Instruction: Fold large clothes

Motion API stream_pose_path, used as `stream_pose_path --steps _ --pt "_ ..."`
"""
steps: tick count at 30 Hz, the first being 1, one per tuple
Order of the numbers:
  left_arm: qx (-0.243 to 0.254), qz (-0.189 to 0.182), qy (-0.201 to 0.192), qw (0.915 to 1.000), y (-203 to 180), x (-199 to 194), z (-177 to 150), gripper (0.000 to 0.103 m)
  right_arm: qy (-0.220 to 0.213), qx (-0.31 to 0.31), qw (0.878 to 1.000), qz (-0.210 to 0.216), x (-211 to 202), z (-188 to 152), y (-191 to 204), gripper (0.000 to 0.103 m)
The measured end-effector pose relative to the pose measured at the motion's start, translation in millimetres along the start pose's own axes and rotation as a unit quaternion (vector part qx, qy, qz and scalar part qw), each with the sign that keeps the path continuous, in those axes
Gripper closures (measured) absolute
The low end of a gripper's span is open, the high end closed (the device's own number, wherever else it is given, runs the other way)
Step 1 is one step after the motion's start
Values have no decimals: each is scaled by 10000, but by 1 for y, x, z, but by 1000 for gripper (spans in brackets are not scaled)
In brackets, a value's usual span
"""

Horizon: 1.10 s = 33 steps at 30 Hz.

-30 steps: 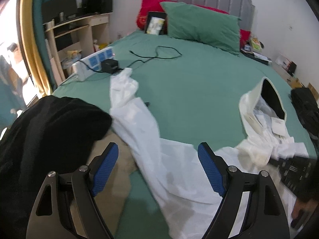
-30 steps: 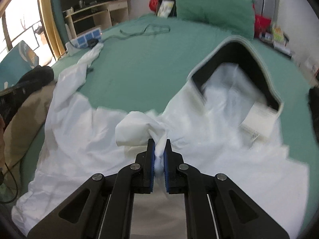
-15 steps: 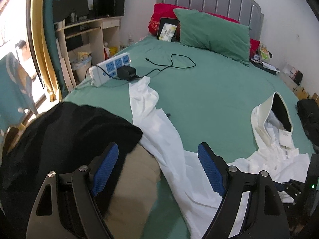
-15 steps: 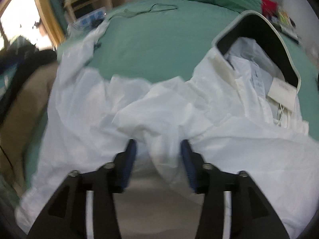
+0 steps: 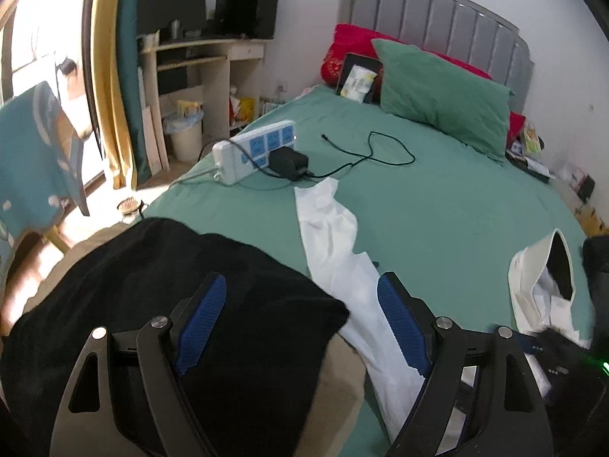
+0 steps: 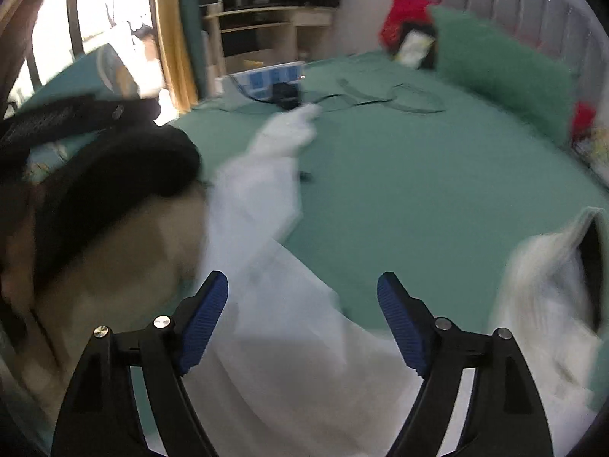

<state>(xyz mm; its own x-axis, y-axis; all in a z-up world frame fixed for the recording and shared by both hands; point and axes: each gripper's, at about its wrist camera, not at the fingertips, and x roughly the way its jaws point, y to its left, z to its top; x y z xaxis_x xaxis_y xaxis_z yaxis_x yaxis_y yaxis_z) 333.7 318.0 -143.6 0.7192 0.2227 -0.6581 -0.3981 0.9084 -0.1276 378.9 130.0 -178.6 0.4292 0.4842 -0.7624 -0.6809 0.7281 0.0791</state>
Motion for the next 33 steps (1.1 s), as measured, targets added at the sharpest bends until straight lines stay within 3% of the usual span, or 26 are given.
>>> stream_pose_path --steps 3,4,8,9,10,16,20,24,29,30,33 --pt "-167 -33 130 9998 9 8 1 19 88 261 9987 430 40 29 3 23" --pt "-210 -39 191 9996 12 11 1 18 221 376 9977 526 54 34 4 31" --pt "-324 -74 307 9990 20 15 1 18 697 654 9917 866 87 20 8 75" --pt "-338 -80 310 9989 21 14 1 18 715 632 9916 874 89 17 8 95" --pt "-333 -92 309 9989 21 13 1 19 671 593 9926 816 87 14 8 101" --pt "-197 -325 287 9989 8 4 -2 19 70 417 9991 90 26 3 -14 101" --pt "-19 -654 372 9972 -15 0 -11 19 -43 472 9982 -380 -23 -20 -37 101" --pt "253 -1052 694 9917 -49 3 -29 19 230 858 9923 -861 -57 -64 -69 101" --pt "493 -1410 1350 9795 -86 18 -61 18 886 1605 9748 -1273 -78 -131 -110 97" --pt "552 -1394 1453 9780 -90 22 -67 18 909 1652 9725 -1365 -79 -137 -112 95" --pt "605 -1272 1458 9792 -92 23 -74 19 699 1527 9721 -1637 -87 -132 -110 61"
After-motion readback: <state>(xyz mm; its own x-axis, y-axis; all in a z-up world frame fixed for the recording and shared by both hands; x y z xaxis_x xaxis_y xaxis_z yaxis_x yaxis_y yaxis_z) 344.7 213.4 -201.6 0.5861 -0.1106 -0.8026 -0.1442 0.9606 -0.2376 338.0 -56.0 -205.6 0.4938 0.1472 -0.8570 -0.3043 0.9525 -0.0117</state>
